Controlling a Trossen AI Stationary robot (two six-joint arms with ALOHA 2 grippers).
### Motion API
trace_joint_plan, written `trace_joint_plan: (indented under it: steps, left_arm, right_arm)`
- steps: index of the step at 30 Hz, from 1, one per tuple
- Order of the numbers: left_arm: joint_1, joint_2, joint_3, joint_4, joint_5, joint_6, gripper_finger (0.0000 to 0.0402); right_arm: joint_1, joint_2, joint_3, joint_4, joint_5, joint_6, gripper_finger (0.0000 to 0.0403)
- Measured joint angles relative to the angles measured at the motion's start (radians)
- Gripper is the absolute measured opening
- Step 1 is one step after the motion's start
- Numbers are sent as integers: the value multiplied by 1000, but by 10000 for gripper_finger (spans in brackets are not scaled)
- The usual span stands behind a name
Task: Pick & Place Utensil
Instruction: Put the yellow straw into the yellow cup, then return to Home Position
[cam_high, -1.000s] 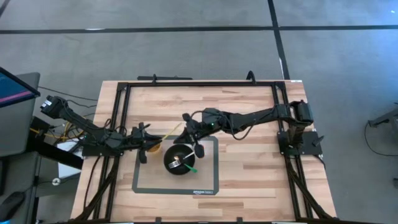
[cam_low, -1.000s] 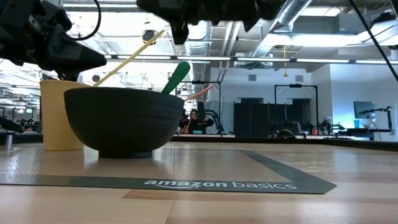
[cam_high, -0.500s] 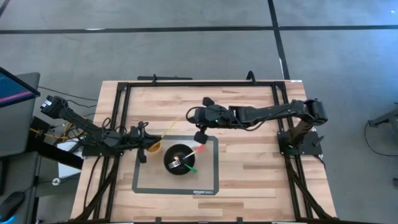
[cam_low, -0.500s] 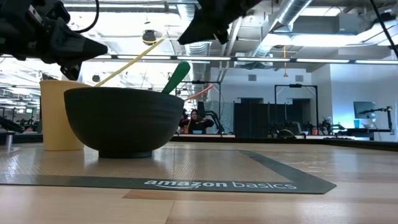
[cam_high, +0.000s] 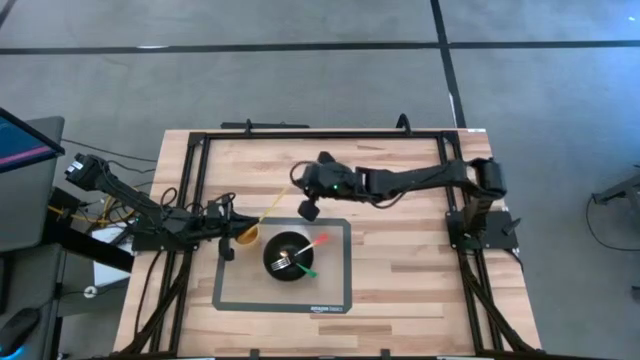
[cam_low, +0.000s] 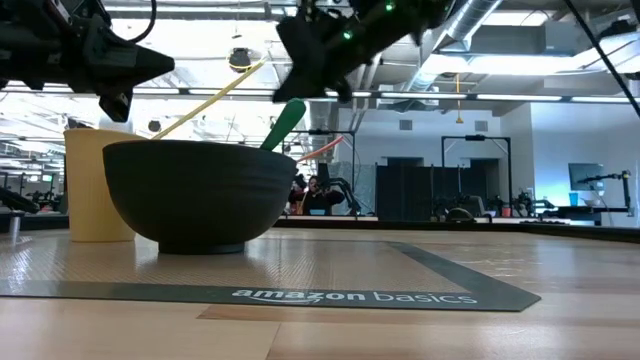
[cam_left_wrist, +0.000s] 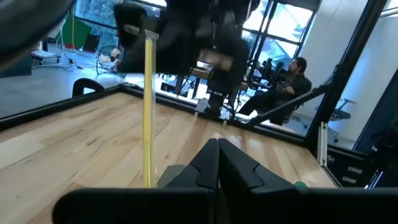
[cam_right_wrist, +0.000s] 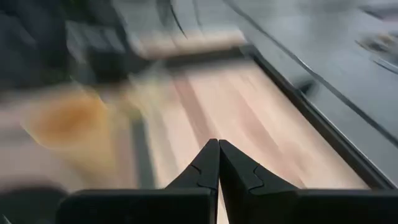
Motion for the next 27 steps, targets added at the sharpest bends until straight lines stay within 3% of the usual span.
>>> trace_joint_plan:
  steps: [6,17,20,23,27]
  left_arm:
    - [0,0,0,5,0,19,6]
    - [0,0,45,43,0,87,6]
    - [0,0,108,45,-13,211,5]
    - [3,-1,187,13,-104,279,5]
    - [20,0,328,-153,-122,452,4]
  right_arm:
    - [-4,13,4,183,-172,-23,1]
    - [52,-7,3,198,-181,-152,1]
    - [52,-62,2,153,-179,-167,1]
    - [59,-163,3,92,-178,-185,1]
    - [73,-304,4,-35,-177,-243,1]
